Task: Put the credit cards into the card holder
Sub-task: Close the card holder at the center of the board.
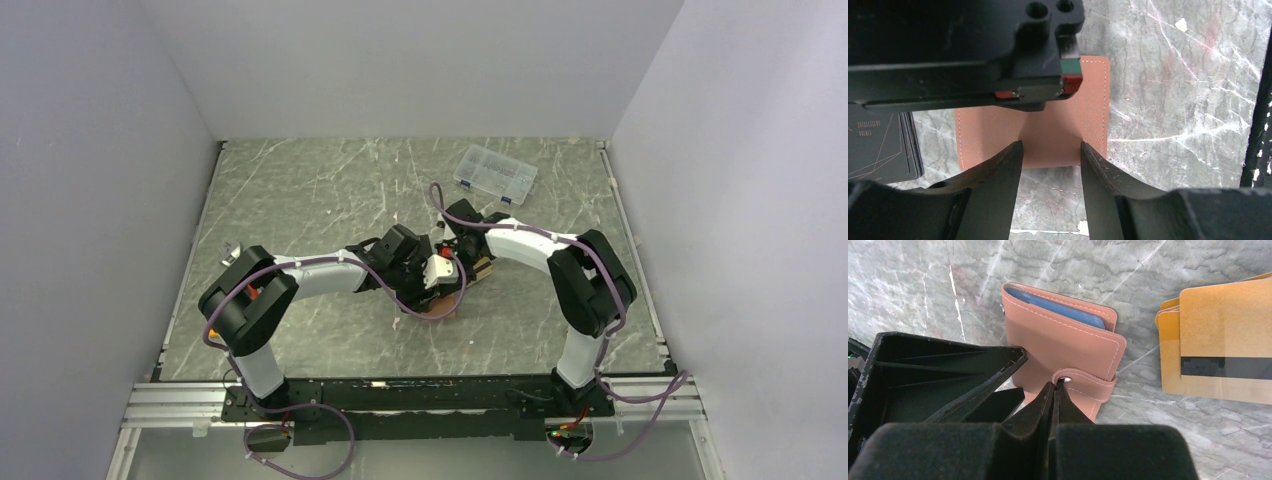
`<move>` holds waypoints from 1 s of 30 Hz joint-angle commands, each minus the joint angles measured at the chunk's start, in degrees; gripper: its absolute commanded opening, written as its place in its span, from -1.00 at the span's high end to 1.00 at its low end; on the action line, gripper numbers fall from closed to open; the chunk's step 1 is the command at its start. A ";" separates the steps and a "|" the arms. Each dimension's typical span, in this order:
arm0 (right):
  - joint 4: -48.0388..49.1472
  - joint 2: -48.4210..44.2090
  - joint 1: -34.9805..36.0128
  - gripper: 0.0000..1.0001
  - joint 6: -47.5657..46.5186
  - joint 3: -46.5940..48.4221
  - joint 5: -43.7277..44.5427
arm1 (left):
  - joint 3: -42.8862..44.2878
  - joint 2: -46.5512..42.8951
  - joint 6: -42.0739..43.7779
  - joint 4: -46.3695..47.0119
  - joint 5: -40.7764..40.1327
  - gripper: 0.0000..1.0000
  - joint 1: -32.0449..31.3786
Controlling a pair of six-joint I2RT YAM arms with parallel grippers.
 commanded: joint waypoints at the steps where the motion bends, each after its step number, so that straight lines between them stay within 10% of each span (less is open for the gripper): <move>1: -1.29 3.09 1.25 1.00 0.33 -2.88 2.25 | -0.45 -0.15 1.08 -1.89 -1.63 -0.04 -0.24; 30: 13.82 -0.07 -7.03 1.00 8.06 -23.59 -2.35 | -0.11 -0.15 0.19 -2.93 -1.65 -0.03 1.54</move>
